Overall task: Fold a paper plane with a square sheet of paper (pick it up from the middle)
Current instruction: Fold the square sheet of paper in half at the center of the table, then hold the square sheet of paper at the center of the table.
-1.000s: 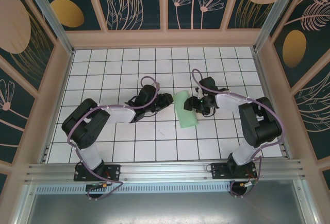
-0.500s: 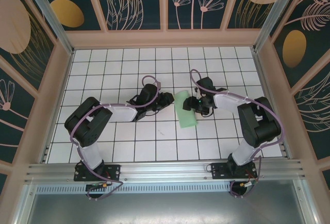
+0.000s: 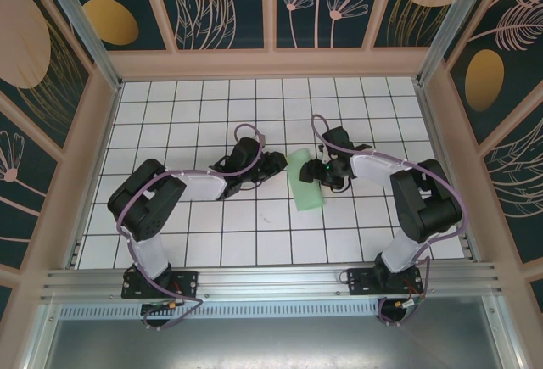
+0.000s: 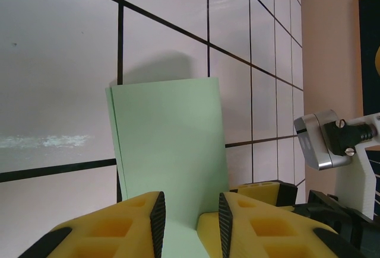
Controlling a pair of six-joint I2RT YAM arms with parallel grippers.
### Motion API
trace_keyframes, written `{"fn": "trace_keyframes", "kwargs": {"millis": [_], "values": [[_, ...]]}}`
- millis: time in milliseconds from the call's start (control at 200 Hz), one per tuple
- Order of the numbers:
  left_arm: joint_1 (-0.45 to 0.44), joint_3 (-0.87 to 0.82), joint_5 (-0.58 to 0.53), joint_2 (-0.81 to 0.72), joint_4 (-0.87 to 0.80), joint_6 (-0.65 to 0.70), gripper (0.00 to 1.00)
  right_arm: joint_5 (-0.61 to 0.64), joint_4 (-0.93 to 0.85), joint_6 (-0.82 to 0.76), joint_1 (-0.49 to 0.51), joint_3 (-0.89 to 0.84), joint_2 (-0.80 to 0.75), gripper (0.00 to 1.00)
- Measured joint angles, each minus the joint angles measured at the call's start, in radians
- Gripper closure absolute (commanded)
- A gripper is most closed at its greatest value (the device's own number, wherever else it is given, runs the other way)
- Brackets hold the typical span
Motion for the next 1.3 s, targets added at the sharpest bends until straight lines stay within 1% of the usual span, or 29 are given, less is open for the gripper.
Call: {"fn": "trace_keyframes", "kwargs": {"millis": [185,981,1146,1236,1301], "values": [[0.000,0.015,0.011,0.023,0.000,0.000,0.70,0.009,-0.014,-0.014,0.003,0.011,0.009,0.27],[-0.014,0.071,0.029,0.077,-0.013,-0.007,0.73,0.066,-0.064,-0.044,0.024,0.048,0.039,0.28],[-0.017,0.096,0.034,0.098,-0.039,-0.011,0.82,0.069,-0.064,-0.043,0.024,0.048,0.040,0.29],[-0.026,0.134,0.033,0.117,-0.071,-0.012,0.89,0.070,-0.064,-0.043,0.024,0.049,0.042,0.29],[-0.032,0.153,0.032,0.127,-0.084,-0.016,0.97,0.071,-0.064,-0.043,0.024,0.049,0.043,0.29]]}}
